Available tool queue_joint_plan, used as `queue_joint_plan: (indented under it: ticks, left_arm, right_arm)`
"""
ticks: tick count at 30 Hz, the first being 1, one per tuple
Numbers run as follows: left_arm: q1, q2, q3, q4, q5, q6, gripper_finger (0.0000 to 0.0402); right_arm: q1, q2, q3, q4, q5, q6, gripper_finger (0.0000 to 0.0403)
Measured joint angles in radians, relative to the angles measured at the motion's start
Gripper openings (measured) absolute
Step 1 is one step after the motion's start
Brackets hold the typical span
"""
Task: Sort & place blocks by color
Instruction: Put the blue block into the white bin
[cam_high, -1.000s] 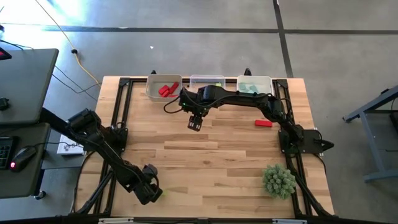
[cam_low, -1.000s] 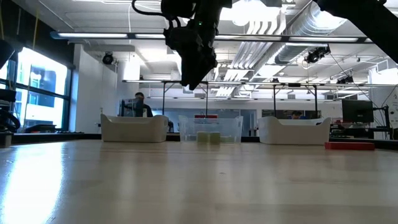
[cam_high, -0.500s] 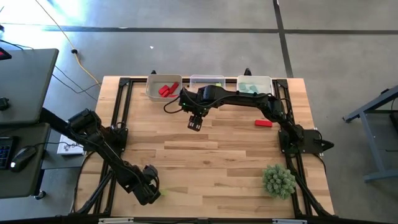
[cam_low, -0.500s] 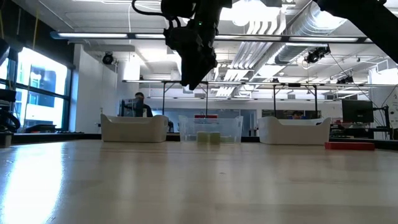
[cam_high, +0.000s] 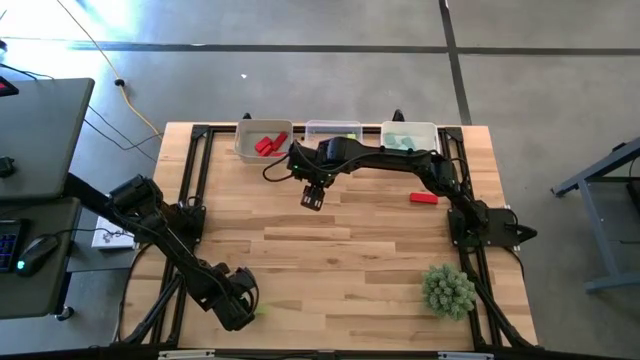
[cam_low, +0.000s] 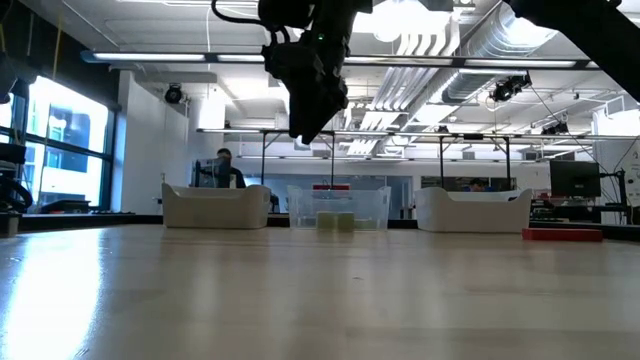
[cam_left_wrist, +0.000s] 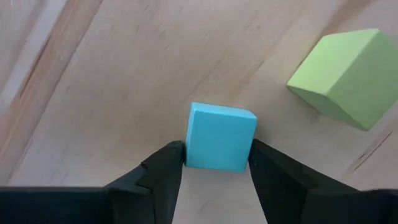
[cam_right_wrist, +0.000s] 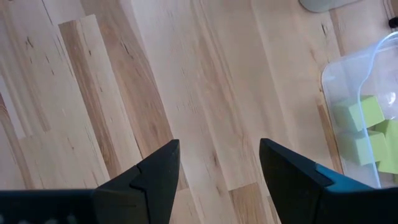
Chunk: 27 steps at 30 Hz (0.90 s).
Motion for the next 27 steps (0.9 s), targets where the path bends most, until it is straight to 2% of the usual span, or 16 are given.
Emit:
queue_joint_plan:
  ticks: [8,16,27]
  left_arm:
    - [0.0,0.001,0.0,-0.002,-0.018,0.047,0.0166]
    - [0.004,0.009,0.001,0.002,-0.043,0.089,0.0105]
    - [0.004,0.008,-0.001,0.036,-0.029,0.078,0.0108]
  right_arm:
    - [0.0,0.0,0.0,0.0,0.0,0.001,0.0209]
    - [0.0,0.0,0.0,0.0,0.0,0.003,0.0209]
    - [0.0,0.0,0.0,-0.001,-0.02,0.0,0.0209]
